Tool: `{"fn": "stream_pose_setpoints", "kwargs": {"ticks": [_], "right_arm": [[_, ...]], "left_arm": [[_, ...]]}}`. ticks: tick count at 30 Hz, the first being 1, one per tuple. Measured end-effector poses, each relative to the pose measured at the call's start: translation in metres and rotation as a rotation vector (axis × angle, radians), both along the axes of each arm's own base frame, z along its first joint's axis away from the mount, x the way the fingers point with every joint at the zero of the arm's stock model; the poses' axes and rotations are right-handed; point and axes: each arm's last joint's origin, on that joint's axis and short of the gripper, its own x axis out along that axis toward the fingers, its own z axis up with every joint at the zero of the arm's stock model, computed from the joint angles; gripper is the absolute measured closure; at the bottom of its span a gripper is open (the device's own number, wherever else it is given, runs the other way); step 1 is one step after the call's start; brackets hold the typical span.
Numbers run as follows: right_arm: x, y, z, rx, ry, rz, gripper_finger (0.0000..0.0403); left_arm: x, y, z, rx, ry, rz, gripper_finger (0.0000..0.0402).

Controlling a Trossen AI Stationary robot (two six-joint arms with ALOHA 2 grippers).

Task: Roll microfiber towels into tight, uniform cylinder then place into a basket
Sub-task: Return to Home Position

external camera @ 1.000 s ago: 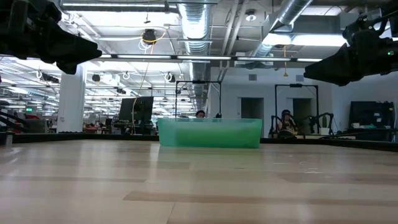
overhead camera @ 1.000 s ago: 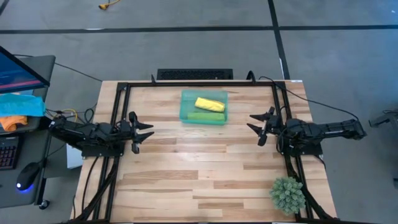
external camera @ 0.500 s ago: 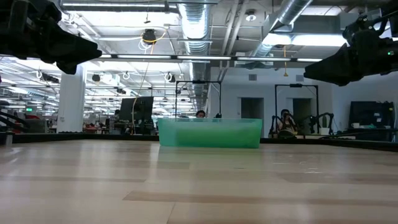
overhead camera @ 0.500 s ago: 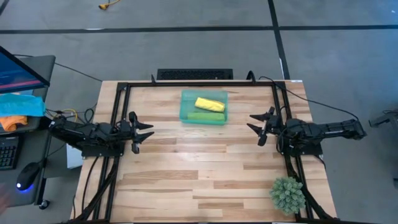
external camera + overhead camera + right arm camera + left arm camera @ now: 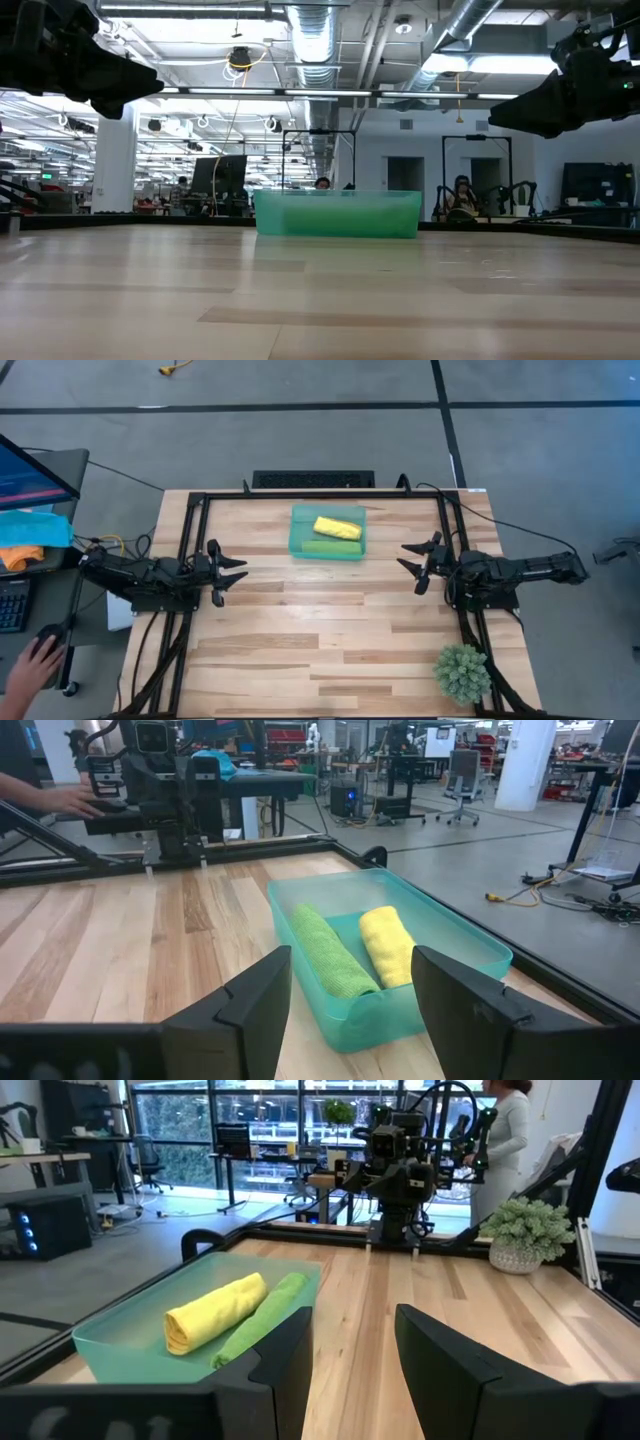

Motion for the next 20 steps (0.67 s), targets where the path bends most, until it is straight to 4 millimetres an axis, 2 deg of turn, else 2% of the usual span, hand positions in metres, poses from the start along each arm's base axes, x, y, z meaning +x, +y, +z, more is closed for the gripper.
{"fn": "stream_pose_setpoints", "kwargs": {"ticks": [20], "right_arm": [[0.0, 0.0, 0.0, 0.0, 0.0, 0.0, 0.0173]], "left_arm": [[0.0, 0.0, 0.0, 0.008, 0.002, 0.0, 0.0267]]}}
